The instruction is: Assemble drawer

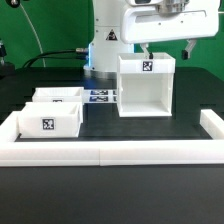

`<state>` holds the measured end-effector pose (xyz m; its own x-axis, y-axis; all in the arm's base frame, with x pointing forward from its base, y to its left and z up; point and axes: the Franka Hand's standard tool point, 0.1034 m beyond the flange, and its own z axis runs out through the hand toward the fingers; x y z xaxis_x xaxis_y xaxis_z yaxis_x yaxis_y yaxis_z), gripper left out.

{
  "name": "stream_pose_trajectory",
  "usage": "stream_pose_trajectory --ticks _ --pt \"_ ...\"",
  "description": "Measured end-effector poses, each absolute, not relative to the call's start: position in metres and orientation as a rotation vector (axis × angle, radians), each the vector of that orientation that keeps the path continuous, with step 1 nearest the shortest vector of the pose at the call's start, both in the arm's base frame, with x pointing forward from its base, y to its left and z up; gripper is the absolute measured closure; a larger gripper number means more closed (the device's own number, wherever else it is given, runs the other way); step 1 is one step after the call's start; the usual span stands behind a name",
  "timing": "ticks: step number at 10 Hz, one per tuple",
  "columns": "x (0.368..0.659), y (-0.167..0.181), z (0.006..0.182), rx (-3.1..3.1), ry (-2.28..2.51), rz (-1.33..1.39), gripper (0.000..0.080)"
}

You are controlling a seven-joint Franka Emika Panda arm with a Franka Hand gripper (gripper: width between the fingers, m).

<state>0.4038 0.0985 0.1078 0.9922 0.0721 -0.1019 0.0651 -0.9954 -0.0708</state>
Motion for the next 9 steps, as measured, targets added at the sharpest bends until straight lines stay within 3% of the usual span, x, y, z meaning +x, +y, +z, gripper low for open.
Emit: stream_pose_trajectory --ticks 1,2,3,4,5,6,7,9 --pt "0.4027 0.0979 0.1053 -3.068 -0.103 0.164 0.0150" --pt "0.4022 0.0979 0.1046 -3.068 -0.102 0.167 0.0275" --pt "0.4022 0.0979 0.1046 -3.068 -0.102 0.167 0.0275" --pt "0.4023 0.0979 0.1046 -3.068 -0.102 0.167 0.0411" --pt "0.4022 0.0979 0.1046 -3.068 -0.102 0.167 0.0411" --pt "0.4022 0.0979 0.1046 -3.068 -0.102 0.167 0.0612" --pt "0.4022 0.0979 0.1046 -3.068 -0.102 0.167 0.0732" --pt "0.4026 0.0979 0.1049 -3.068 -0.102 0.166 0.0763"
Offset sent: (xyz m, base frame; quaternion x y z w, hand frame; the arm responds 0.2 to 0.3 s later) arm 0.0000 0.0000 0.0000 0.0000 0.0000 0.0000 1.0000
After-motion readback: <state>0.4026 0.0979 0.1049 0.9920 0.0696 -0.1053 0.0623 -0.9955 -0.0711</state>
